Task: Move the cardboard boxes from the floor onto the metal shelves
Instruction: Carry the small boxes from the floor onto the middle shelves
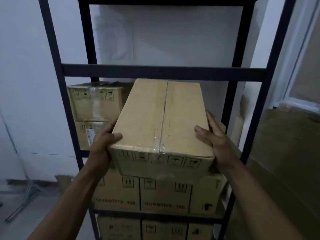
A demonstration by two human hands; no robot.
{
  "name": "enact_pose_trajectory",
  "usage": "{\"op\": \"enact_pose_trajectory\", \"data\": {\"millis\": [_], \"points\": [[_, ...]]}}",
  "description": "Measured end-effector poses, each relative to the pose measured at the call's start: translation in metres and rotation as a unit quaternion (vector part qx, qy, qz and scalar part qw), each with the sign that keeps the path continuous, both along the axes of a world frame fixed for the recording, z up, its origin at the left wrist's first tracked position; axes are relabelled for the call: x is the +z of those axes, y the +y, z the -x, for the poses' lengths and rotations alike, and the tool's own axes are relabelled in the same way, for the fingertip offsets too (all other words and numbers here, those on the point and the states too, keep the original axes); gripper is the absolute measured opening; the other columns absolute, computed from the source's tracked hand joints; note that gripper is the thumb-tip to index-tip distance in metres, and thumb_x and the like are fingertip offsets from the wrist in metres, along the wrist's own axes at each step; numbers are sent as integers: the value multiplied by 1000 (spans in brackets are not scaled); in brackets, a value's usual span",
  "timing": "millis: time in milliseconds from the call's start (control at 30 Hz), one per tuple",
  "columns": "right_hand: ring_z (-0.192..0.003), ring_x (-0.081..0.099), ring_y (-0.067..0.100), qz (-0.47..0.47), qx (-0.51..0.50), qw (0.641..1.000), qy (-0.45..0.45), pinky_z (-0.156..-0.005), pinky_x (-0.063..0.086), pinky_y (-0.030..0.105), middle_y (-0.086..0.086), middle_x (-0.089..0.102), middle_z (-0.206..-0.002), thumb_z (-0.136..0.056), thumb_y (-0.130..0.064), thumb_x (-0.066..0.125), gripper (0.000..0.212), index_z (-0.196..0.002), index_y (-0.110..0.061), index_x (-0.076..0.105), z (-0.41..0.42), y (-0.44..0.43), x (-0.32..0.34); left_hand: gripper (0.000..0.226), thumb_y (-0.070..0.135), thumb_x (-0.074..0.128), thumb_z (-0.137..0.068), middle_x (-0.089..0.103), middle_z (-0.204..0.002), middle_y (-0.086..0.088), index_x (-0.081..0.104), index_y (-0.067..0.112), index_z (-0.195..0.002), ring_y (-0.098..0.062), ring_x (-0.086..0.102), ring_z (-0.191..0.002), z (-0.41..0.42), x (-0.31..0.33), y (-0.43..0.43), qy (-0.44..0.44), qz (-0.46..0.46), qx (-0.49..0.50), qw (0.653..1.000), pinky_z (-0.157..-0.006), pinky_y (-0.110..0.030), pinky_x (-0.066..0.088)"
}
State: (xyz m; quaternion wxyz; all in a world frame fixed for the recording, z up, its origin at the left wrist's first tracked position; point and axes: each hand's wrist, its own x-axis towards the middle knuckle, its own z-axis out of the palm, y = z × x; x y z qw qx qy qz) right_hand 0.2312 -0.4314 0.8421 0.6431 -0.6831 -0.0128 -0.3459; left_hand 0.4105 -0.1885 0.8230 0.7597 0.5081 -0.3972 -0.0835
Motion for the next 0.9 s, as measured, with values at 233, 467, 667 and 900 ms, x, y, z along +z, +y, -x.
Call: {"op": "enact_pose_trajectory", "data": {"millis": [233, 467, 667, 900], "points": [[-129, 56, 7, -19, -47, 998, -30, -104, 46, 26, -17, 61, -138, -85, -51, 61, 73, -152, -29, 42, -71, -20, -2, 50, 55, 62, -85, 65, -133, 2, 65, 35, -130, -22, 62, -119, -71, 17, -12, -43, 20, -48, 998, -88, -37, 58], [-131, 57, 19, -74, -21, 990, -114, -94, 53, 24, 2, 58, -145, -103, -37, 32, 55, -150, -10, 42, -84, -26, -22, 126, 72, 86, -39, 52, -147, -6, 44, 22, -147, -37, 49, -133, -102, 27, -26, -58, -29, -83, 994, -107, -71, 34], [-120, 64, 16, -93, -35, 989, -108, -84, 56, 22, 0, 66, -135, -102, -35, 33, 51, -143, -12, 50, -95, -26, -20, 135, 67, 90, -30, 50, -146, -4, 40, 29, -150, -39, 52, -128, -114, 11, -31, -26, -39, -92, 995, -104, -70, 39], [-97, 71, 16, -112, -76, 985, -110, -80, 57, 30, 1, 76, -103, -94, -56, 45, 49, -107, -23, 79, -138, -22, 7, 115, 75, 83, -37, 50, -142, 18, 45, 44, -141, -17, 55, -127, -144, 14, -35, -45, -20, -64, 997, -93, -40, 53]]}}
